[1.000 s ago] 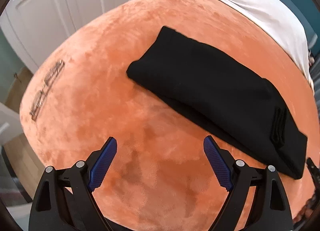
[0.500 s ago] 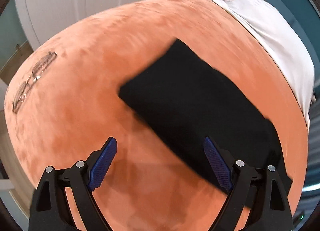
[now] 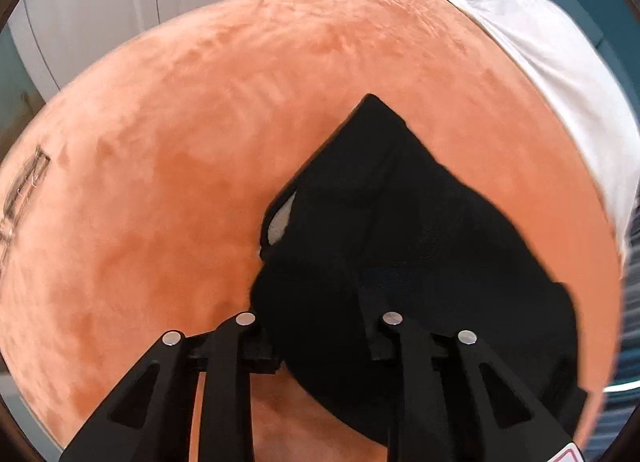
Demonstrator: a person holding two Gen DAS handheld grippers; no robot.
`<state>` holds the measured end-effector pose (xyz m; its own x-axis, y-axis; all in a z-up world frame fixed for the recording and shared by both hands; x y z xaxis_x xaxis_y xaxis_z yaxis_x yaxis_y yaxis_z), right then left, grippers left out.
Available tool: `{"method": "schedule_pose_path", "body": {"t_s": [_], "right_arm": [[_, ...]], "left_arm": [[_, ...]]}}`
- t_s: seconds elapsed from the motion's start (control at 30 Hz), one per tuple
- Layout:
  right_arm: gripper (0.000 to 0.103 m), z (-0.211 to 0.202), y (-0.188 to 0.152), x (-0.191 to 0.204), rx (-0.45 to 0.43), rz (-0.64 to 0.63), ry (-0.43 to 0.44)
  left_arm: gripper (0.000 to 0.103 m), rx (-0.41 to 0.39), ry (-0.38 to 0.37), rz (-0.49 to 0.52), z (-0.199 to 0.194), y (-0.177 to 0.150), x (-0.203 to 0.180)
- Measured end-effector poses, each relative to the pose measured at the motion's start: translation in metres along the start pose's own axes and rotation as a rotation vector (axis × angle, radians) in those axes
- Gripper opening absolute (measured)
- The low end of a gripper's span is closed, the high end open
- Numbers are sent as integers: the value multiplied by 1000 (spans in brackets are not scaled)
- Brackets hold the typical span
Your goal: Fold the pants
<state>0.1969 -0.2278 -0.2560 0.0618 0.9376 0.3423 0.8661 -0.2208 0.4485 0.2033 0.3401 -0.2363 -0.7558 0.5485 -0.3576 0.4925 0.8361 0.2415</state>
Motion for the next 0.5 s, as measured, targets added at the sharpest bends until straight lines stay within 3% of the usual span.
{"method": "schedule_pose_path", "body": {"t_s": [0.13,0.3,0.4,0.5], "right_arm": [[25,-27,12,5,-46,9,28],[21,-84,19,-14,-52,-32,41],[21,-114,4,-39,-34,-65,-32],[21,-131,-26,-88,-4,9,-85]], "left_arm": [[18,-9,-36,20,-33,-1,-5],[19,7,-45,124,-88,-34,-3],[20,65,-32,187,-100,-65,6],[21,154,-10,214,-87,-106,24]]}}
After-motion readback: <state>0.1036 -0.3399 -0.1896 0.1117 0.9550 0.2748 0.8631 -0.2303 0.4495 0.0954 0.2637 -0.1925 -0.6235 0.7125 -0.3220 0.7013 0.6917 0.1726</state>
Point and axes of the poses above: each gripper's, at about its wrist camera, not at the fingertips, and z roughly the way its jaws point, x to its left, y to its top, the point moved 1 cm from there along z, roughly the way its jaws point, and after that the axes turned 15 degrees about -z, right-handed, at the moved point
